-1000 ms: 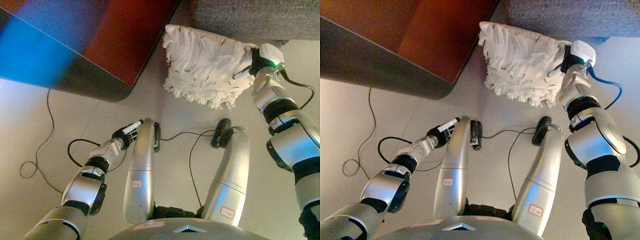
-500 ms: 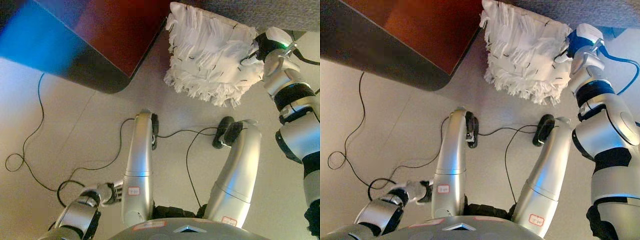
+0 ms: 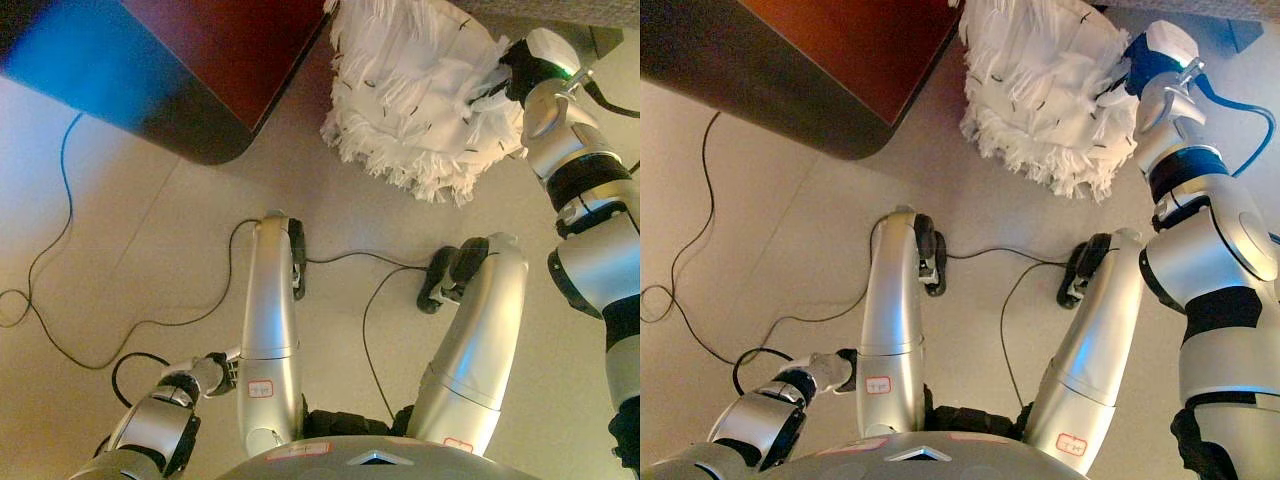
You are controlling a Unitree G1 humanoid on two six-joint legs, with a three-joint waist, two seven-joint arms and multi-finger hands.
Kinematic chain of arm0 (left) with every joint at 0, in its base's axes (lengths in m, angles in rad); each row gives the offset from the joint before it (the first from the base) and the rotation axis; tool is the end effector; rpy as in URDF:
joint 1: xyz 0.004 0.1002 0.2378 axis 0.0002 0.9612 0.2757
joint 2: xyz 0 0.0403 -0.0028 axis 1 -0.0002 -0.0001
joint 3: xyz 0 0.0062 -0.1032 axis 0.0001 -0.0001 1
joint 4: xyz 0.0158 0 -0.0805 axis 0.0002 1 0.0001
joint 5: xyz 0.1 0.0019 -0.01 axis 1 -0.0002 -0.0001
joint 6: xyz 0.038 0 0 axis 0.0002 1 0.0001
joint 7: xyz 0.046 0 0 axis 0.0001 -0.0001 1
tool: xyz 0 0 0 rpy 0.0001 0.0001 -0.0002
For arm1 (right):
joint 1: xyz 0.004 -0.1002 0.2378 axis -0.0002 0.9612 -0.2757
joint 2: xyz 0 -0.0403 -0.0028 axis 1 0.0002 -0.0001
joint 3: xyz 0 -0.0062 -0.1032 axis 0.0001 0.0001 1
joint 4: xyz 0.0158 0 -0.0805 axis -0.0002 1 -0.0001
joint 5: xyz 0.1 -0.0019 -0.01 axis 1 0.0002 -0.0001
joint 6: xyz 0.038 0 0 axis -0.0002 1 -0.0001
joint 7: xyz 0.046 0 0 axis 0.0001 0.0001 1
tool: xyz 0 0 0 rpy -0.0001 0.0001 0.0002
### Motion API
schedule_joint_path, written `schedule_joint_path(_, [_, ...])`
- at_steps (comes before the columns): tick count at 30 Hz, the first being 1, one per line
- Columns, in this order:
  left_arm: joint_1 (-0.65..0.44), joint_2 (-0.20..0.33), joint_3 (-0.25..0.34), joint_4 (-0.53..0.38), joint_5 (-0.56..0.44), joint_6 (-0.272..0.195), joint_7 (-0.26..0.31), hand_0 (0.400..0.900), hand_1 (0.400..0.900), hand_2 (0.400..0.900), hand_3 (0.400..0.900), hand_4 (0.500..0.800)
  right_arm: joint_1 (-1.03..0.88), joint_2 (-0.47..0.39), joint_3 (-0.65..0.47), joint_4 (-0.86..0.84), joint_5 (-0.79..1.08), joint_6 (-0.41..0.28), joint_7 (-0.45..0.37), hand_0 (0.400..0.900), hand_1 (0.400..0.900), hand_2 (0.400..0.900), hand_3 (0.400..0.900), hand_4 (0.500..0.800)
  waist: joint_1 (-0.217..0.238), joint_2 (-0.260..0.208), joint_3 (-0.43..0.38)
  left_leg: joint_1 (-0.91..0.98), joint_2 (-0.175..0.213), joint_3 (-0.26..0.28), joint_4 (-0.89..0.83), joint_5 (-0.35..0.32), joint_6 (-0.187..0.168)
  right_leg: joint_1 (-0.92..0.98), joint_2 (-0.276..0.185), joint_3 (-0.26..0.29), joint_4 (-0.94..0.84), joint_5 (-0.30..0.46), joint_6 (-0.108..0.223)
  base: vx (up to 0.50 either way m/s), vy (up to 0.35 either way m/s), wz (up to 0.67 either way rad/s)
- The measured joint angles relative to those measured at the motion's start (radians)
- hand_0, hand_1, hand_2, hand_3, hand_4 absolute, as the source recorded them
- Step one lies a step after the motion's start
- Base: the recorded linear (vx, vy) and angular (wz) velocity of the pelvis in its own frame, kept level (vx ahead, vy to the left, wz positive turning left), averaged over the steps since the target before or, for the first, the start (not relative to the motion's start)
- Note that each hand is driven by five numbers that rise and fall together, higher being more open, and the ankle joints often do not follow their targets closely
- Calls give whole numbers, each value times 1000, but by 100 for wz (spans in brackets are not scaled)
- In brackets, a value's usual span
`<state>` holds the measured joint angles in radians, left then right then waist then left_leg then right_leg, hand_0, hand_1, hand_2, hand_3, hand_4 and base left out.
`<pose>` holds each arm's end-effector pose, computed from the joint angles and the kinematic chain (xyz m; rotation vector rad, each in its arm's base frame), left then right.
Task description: Pick up the pillow and put it on the sofa.
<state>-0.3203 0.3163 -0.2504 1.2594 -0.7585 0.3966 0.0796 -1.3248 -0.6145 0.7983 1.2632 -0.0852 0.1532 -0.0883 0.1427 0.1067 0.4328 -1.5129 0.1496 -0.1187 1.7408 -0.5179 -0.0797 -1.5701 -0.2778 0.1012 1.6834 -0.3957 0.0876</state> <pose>0.1655 0.2288 -0.0824 -0.2516 1.2975 0.3563 0.3704 -0.2369 0.2245 -1.2118 0.1500 -0.2686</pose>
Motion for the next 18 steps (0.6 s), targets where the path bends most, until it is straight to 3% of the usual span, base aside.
schedule_joint_path(3, [-3, -5, 2, -11, -1, -8, -1, 900, 900, 900, 900, 800, 18, 1, -12, 2, 1, -10, 9, 400, 400, 400, 400, 500, -2, 3, -1, 44, 7, 22, -64, 15, 24, 48, -16, -18, -76, 14, -19, 9, 19, -13])
schedule_joint_path(8, [21, -5, 10, -19, 1, -29, 0, 900, 900, 900, 900, 800, 103, 11, -17, -10, 0, -35, 26, 400, 400, 400, 400, 500, -1, 5, -22, 202, 41, 74, -197, 28, 34, 212, -32, -46, -225, 46, -16, 36, 16, -14])
schedule_joint_path(13, [32, -7, 19, -33, 15, -54, -1, 900, 900, 900, 900, 800, 168, 7, -21, -60, -10, -51, 30, 400, 400, 400, 400, 500, -1, 1, -34, 362, 50, 122, -366, 46, 21, 376, -38, -84, -419, 110, 24, 47, -6, -7])
schedule_joint_path(18, [38, -22, 44, -51, 70, -75, -1, 900, 900, 900, 900, 800, 285, -7, -21, -147, -49, -54, 29, 400, 400, 400, 400, 500, -2, -13, -28, 655, 30, 177, -640, 101, 22, 665, -74, -158, -671, 159, 34, 167, -66, 6])
